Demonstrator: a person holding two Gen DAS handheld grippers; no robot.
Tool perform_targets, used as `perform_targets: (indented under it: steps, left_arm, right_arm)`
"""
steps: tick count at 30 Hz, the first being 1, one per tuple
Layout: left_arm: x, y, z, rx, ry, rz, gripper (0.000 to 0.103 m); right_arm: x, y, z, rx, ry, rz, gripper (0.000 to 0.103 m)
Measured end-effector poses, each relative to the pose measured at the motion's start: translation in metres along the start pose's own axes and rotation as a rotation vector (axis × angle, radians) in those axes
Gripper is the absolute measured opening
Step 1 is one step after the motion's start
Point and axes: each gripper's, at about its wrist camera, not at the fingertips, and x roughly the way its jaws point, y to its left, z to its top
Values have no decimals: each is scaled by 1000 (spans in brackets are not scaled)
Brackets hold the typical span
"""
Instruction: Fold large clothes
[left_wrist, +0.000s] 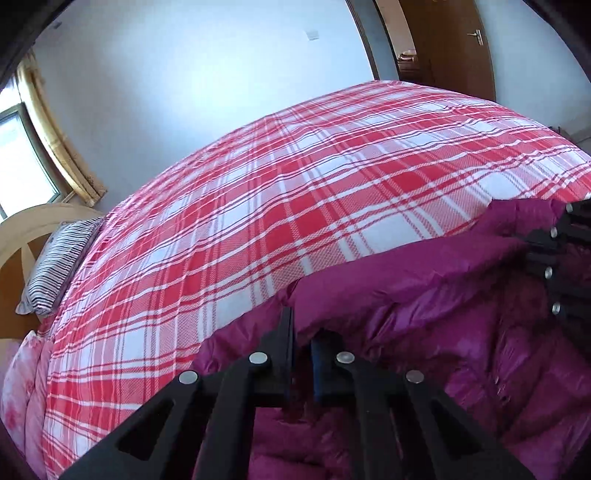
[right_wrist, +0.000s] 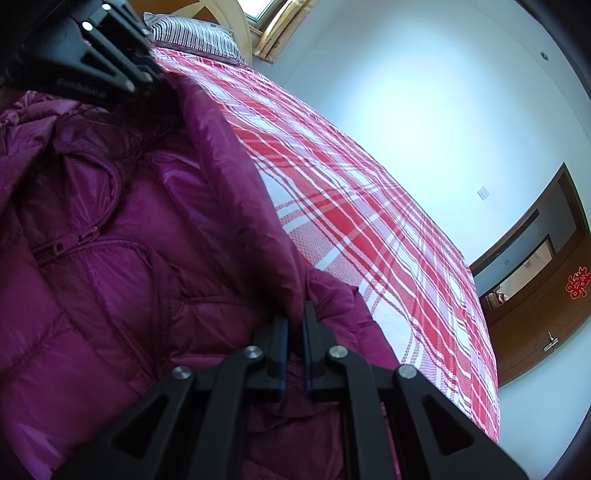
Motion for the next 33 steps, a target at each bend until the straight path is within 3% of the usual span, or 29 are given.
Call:
perform_targets:
  steps: [9, 12, 13, 14, 16, 20, 22, 25, 27, 30, 31, 33]
  left_arm:
    - [10, -7, -30, -24, 13, -41, 6]
    - [11, -4, -31, -39, 10, -62, 6]
    - [12, -3, -32, -42, 10, -68, 6]
    - [12, -4, -32, -40, 11, -69, 6]
    - [14, -6, -32, -31, 11, -67, 6]
    - [14, -10, -32, -12, 12, -50, 6]
    - [15, -11, -31, -8, 13, -46, 6]
    - [7, -9, -31, -13, -6, -33, 7]
    - [-10, -5, -30, -41, -39, -65, 9]
    - [-50, 6, -20, -97, -121, -163, 20]
    - [-63, 9, -13, -122, -161, -173, 23]
    - [-74, 14, 1, -169, -199, -171, 38]
  right_arm:
    - [-3, 3, 1, -18, -1, -13, 12]
    - [-14, -22, 4, 84, 10, 107, 17]
    - [-23, -41, 6, 184, 1, 179, 29]
    - [-30, -54, 6, 255, -10, 211, 49]
    - [-48, -83, 12, 435, -55, 252, 62]
    - [-57, -112, 37, 680, -67, 274, 57]
    - [-40, -112, 48, 743, -4, 275, 52]
    - [1, -90, 50, 732, 149, 252, 46]
    - [13, -71, 37, 694, 222, 232, 41]
    - [5, -44, 21, 570, 207, 169, 41]
    - [2, -39, 18, 544, 191, 153, 41]
    - [1, -38, 12, 550, 171, 147, 41]
